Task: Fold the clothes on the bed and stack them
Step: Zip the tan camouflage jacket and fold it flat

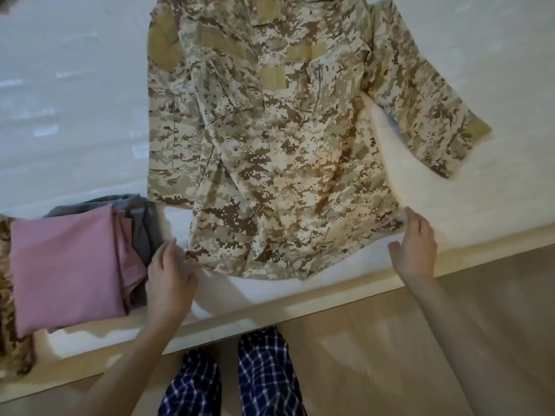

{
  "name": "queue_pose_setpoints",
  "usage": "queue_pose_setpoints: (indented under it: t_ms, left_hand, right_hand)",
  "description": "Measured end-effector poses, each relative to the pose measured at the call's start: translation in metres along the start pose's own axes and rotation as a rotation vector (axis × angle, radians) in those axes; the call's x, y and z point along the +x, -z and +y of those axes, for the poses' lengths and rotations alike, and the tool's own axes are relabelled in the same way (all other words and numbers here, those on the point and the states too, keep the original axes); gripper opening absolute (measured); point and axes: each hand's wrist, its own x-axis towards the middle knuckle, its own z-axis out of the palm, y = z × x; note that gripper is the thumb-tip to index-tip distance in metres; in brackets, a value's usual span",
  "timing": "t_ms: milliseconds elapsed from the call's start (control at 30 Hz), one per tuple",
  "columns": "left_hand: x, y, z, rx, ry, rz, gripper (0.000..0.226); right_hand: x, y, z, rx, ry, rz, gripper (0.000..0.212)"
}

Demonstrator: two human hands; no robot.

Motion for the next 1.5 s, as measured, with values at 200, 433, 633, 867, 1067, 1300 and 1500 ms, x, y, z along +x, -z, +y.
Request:
queue_pose_setpoints:
  t_ms: [200, 433, 633, 867, 1067, 1300, 1500]
  left_hand:
    - [0.038, 0.007, 0.024, -0.198, -0.204, -0.126, 0.097]
    - [0.019, 0.041, 0.063, -0.533, -0.103, -0.030, 0.082]
    - [-0.001, 0.111, 0.080, -0.834, 0.051, 0.244, 0.035]
    - [-0.042, 0.096, 0.069, -0.881, 0.151, 0.096, 0.036]
    - [-0.062, 0.034, 0.022, -0.627, 0.459, -0.303, 0.043]
    - [-0.051, -0.013, 0.037, -0.719, 0.796, -0.384, 0.055]
    - [-0.032, -0.050, 0.057, -1.041, 0.908, -0.399, 0.022]
  right_hand:
    - [0.042, 0.001, 0.017, 0.041, 0.062, -0.109, 0.074]
    - [0.041, 0.027, -0.019, 0.412, 0.039, 0.030, 0.040]
    - [0.029, 0.117, -0.048, 1.077, -0.334, 0.162, 0.035]
    - [-0.003, 0.156, -0.035, 1.396, -0.362, -0.178, 0.037]
    - [-0.044, 0.074, 0.005, 0.503, -0.401, -0.422, 0.030]
    - [-0.087, -0.029, -0.052, 0.766, -0.740, -0.582, 0.050]
    - [-0.082, -0.066, -0.077, 1.033, -1.065, -0.509, 0.027]
